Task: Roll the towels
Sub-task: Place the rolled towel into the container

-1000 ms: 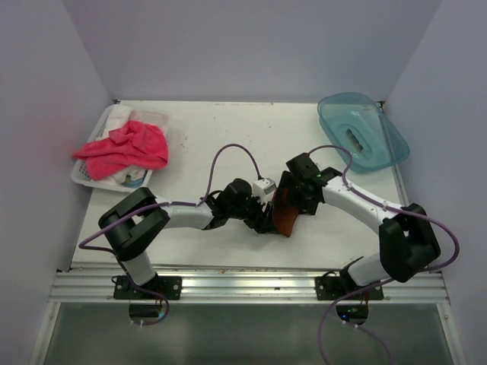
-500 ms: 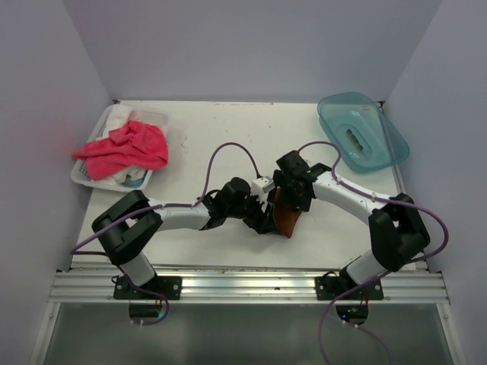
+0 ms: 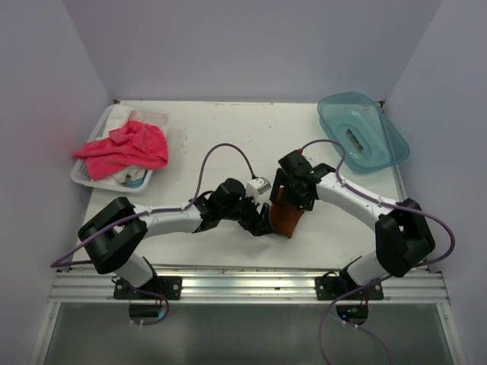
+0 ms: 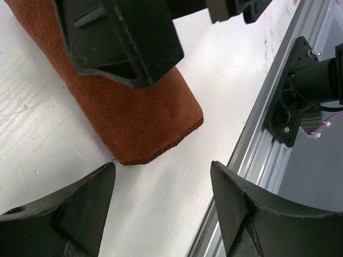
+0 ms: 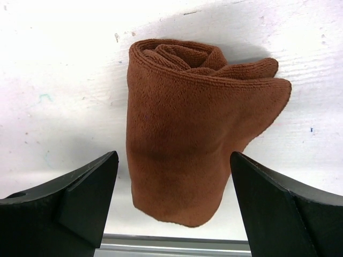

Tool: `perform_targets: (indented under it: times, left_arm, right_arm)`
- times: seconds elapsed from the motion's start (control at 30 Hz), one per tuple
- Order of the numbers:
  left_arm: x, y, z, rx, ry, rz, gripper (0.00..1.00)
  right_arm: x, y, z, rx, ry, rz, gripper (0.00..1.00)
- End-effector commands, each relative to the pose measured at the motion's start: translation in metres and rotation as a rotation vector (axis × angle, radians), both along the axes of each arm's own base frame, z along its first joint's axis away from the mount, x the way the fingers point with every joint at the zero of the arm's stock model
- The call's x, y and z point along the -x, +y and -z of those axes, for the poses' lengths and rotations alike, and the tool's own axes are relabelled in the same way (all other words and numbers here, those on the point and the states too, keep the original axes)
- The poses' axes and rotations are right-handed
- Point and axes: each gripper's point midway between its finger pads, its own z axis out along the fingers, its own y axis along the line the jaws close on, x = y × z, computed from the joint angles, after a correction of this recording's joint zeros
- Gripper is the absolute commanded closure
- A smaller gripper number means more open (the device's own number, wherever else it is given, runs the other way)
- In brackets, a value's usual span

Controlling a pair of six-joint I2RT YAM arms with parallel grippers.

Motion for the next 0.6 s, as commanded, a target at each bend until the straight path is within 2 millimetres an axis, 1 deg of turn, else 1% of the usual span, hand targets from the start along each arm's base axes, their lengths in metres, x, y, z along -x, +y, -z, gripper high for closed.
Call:
perform_targets:
  times: [0.0, 0.07, 0.13, 0.17, 0.33, 0.37, 0.43, 0.5, 0.53, 0.57]
  left_arm:
    - [-0.002, 0.003, -0.020, 0.033, -0.021, -0.022, 0.25]
    - [-0.001, 0.006, -0.026, 0.041, -0.028, -0.028, 0.25]
    - [0.001, 0.009, -0.026, 0.037, -0.023, -0.037, 0.25]
    - [0.001, 0.010, -0.031, 0.046, -0.031, -0.040, 0.25]
    - [0.002, 0.017, -0.040, 0.052, -0.034, -0.067, 0.25]
    - [0.002, 0.018, -0.044, 0.061, -0.041, -0.071, 0.25]
    - [0.001, 0.020, -0.046, 0.061, -0.044, -0.080, 0.25]
    - [0.000, 0.020, -0.048, 0.062, -0.050, -0.083, 0.25]
    - [-0.001, 0.020, -0.049, 0.062, -0.050, -0.087, 0.25]
    - [0.000, 0.020, -0.048, 0.061, -0.050, -0.086, 0.25]
  right_arm:
    - [-0.002, -0.008, -0.021, 0.019, -0.053, 0.021, 0.11]
    - [0.001, -0.012, -0.016, 0.033, -0.042, 0.026, 0.10]
    - [0.004, -0.013, -0.009, 0.040, -0.026, 0.029, 0.10]
    - [0.003, -0.011, -0.008, 0.033, -0.026, 0.028, 0.10]
    - [0.002, -0.003, 0.007, 0.017, 0.003, 0.023, 0.10]
    - [0.000, -0.002, 0.009, 0.011, -0.001, 0.026, 0.10]
    - [0.004, 0.002, 0.019, -0.003, 0.030, 0.022, 0.11]
    - [0.002, 0.007, 0.024, -0.033, 0.024, 0.033, 0.12]
    - [0.005, 0.007, 0.030, -0.038, 0.036, 0.035, 0.13]
    - [0.001, 0.011, 0.031, -0.057, 0.014, 0.035, 0.14]
